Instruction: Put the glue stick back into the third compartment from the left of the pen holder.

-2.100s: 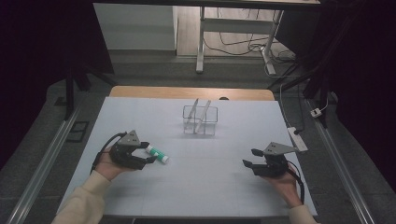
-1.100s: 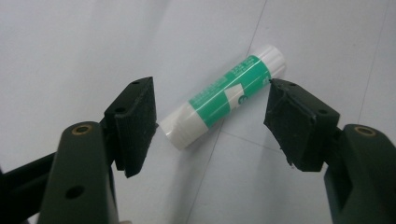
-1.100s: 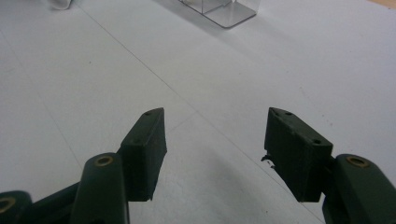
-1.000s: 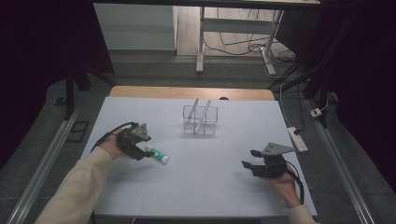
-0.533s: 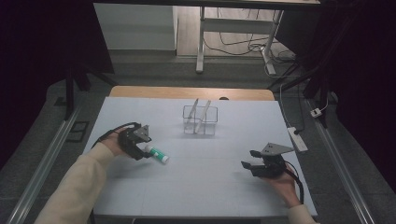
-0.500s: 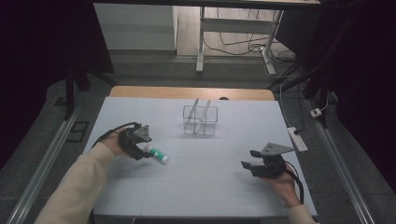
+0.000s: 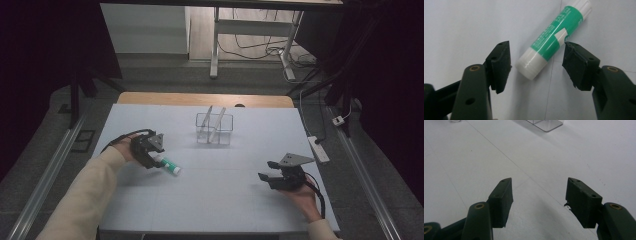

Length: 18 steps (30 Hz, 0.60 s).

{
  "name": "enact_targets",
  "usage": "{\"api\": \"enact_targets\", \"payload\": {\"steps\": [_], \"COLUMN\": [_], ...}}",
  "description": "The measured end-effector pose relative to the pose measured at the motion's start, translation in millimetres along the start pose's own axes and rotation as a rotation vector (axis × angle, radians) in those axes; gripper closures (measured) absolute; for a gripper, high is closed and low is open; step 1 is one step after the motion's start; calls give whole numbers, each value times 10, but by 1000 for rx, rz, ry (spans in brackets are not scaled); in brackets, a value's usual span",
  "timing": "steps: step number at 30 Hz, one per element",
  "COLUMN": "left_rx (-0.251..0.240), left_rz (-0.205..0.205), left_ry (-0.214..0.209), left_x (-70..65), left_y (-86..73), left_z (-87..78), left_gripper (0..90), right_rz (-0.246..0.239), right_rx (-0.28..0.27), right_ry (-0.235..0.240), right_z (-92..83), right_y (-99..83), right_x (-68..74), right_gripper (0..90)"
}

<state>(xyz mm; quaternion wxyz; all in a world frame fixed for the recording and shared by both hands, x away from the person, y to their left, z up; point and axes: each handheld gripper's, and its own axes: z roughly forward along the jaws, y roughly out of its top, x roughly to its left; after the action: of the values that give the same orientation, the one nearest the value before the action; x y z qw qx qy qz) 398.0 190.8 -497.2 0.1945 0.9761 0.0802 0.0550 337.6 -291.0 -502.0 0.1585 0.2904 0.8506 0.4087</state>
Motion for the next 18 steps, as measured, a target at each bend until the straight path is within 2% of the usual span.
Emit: {"api": "enact_targets", "payload": {"steps": [3,7,18], "left_rx": [-2,20,60], "left_rz": [6,28,94], "left_ry": [-17,-37,-59], "left_x": [7,24,50], "left_y": [8,12,47], "left_z": [27,58,139], "left_gripper": [424,432,441], "right_rz": [1,1,6], "right_rx": [1,4,11], "right_ry": [-1,-1,-1], "right_z": [0,5,13], "right_y": [0,-4,-8], "right_x": [-2,-6,-6], "right_gripper": [375,375,374]}}
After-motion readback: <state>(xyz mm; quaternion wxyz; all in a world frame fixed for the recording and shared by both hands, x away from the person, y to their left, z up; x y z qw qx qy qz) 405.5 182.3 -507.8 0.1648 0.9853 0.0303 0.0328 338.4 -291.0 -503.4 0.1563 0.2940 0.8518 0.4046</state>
